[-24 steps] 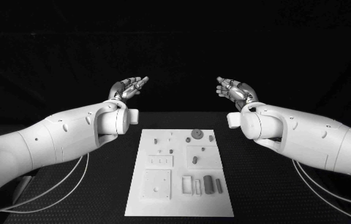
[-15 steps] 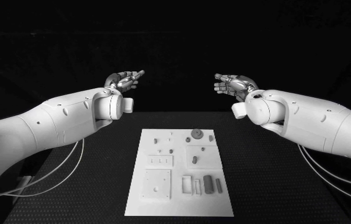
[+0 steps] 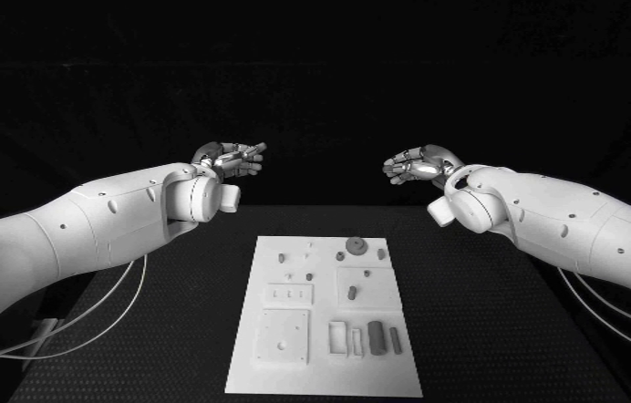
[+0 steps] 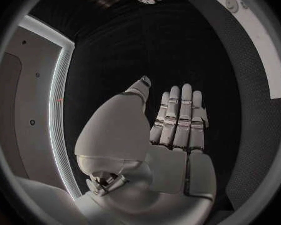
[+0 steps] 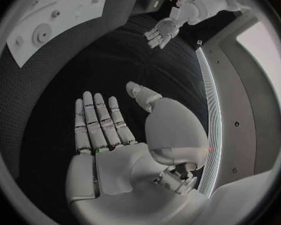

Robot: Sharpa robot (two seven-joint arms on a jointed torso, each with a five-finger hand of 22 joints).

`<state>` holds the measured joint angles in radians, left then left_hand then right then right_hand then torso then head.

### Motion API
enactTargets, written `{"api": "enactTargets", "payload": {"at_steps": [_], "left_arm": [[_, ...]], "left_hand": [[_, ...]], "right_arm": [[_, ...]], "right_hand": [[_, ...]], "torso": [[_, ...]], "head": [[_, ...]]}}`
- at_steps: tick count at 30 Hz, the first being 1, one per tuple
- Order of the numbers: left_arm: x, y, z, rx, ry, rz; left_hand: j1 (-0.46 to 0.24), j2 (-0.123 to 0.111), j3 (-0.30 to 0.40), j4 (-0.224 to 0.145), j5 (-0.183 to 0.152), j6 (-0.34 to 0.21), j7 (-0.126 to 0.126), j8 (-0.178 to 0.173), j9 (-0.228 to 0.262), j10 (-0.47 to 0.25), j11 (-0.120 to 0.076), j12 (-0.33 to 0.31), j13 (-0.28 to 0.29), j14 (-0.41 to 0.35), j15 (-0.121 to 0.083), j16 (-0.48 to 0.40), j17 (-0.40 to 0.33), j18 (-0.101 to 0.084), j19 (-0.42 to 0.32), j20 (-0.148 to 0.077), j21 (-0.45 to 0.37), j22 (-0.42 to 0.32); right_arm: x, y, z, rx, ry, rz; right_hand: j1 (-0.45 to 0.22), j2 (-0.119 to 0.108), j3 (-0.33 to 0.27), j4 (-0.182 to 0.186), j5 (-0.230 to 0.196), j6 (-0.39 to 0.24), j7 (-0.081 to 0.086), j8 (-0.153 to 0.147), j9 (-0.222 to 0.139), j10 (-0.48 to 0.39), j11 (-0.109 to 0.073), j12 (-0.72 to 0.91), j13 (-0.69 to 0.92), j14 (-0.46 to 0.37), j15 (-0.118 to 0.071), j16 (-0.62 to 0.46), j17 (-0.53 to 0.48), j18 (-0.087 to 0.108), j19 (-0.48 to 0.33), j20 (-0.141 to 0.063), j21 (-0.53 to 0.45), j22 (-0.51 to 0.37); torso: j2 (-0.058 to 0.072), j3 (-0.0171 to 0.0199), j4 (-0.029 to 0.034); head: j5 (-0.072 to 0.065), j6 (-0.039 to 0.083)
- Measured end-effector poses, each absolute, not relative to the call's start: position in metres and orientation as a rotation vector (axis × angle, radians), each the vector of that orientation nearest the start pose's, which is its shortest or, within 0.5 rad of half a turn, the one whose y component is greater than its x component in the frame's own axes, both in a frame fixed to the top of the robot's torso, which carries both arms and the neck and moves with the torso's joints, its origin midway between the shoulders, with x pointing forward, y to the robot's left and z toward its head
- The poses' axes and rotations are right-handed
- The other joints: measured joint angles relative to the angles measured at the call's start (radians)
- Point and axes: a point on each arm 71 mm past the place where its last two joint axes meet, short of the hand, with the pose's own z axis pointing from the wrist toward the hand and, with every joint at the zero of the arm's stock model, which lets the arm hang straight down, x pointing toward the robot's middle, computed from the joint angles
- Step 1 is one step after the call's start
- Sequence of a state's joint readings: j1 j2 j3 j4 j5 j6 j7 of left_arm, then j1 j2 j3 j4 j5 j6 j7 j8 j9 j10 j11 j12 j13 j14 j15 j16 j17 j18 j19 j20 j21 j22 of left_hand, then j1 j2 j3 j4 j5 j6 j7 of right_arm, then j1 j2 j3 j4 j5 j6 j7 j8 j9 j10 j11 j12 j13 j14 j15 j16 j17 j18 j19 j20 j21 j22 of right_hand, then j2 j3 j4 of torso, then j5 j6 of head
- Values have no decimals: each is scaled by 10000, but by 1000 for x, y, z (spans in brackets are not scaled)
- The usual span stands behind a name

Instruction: Assemble the parts on the task board

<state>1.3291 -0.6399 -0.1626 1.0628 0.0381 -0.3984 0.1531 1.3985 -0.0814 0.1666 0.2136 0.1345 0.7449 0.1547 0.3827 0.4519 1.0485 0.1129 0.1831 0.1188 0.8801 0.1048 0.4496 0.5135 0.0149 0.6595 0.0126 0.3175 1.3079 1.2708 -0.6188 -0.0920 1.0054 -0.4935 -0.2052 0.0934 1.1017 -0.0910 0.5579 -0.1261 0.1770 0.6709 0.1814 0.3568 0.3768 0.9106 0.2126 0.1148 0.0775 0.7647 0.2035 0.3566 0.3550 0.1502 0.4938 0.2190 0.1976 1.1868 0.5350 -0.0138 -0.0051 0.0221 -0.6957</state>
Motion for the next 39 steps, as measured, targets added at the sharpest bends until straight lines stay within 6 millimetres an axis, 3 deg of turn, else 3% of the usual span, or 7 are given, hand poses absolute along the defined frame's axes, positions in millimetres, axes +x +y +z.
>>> {"api": "enactTargets", "payload": {"at_steps": [5,12,15,17,18,26,39], "left_arm": [[569,260,-186,-12474,14582,-10938],[559,252,-185,-12166,15012,-11347],[552,249,-184,-12083,15194,-11542],[544,250,-183,-11999,15339,-11680],[541,250,-183,-11947,15390,-11716],[522,245,-179,-11410,15788,-12063],[506,231,-176,-11043,16197,-12564]], "left_hand": [[707,179,-185,-55,42,822,19,136,44,1313,-193,384,307,1004,-295,459,411,-1,619,-322,451,-1],[1330,210,-227,-97,42,1135,-39,75,44,1738,-323,315,456,1298,-420,537,685,-1,752,-428,619,-2],[1353,187,-256,-67,41,1205,-36,34,43,1740,-325,259,480,1316,-441,537,745,-1,788,-463,662,-2],[1355,184,-280,-44,41,1206,-37,27,43,1740,-325,259,480,1316,-441,537,755,-1,788,-463,694,-2],[1358,181,-283,-41,41,1206,-37,27,37,1740,-325,212,480,1316,-441,537,768,-2,788,-463,695,-3],[1436,104,-410,86,41,1206,-37,-80,30,1739,-325,94,502,1316,-441,537,817,-1,787,-463,695,-3],[1475,64,-606,407,40,1242,-1,-196,22,1773,-291,-89,549,1315,-441,486,911,-1,787,-463,739,-5]], "right_arm": [[579,-241,-196,5608,17219,8900],[577,-238,-195,3390,17363,7921],[574,-233,-194,2442,17405,7648],[570,-230,-193,1723,17430,7481],[569,-229,-193,1419,17433,7402],[565,-211,-195,-917,17330,6567],[556,-188,-212,-3405,17216,5510]], "right_hand": [[1,-105,445,-527,-146,732,102,238,123,879,-276,158,90,1009,-405,482,422,512,1029,23,341,-22],[134,-237,987,-1035,-415,1603,-35,438,365,1922,-636,212,203,2633,-1168,1266,1308,830,2842,-221,1103,-2],[133,-341,1134,-1158,-492,1840,-122,486,458,2227,-770,212,220,3282,-1459,1577,1738,828,3604,-437,1422,32],[89,-518,1237,-1333,-492,2162,-199,489,606,2668,-978,108,245,4429,-1876,2169,2589,979,4956,-871,1994,122],[68,-539,1239,-1376,-492,2210,-219,484,642,2747,-1006,33,248,4719,-1974,2342,2843,979,5303,-999,2149,152],[107,-683,997,-1529,-539,2214,-223,223,659,2782,-1041,-255,175,5400,-2086,3227,3765,983,6228,-1471,2799,531],[101,-1005,893,-1442,-763,2156,-280,-36,654,2783,-1043,-387,141,5469,-2089,3900,4408,965,6496,-1639,3231,970]], "torso": [[58,-12,39],[228,-20,119],[328,-35,159],[392,-41,182],[437,-50,200],[743,-106,346],[1260,-215,666]], "head": [[0,73],[-81,134],[-140,175],[-170,209],[-187,240],[-357,385],[-523,543]]}}
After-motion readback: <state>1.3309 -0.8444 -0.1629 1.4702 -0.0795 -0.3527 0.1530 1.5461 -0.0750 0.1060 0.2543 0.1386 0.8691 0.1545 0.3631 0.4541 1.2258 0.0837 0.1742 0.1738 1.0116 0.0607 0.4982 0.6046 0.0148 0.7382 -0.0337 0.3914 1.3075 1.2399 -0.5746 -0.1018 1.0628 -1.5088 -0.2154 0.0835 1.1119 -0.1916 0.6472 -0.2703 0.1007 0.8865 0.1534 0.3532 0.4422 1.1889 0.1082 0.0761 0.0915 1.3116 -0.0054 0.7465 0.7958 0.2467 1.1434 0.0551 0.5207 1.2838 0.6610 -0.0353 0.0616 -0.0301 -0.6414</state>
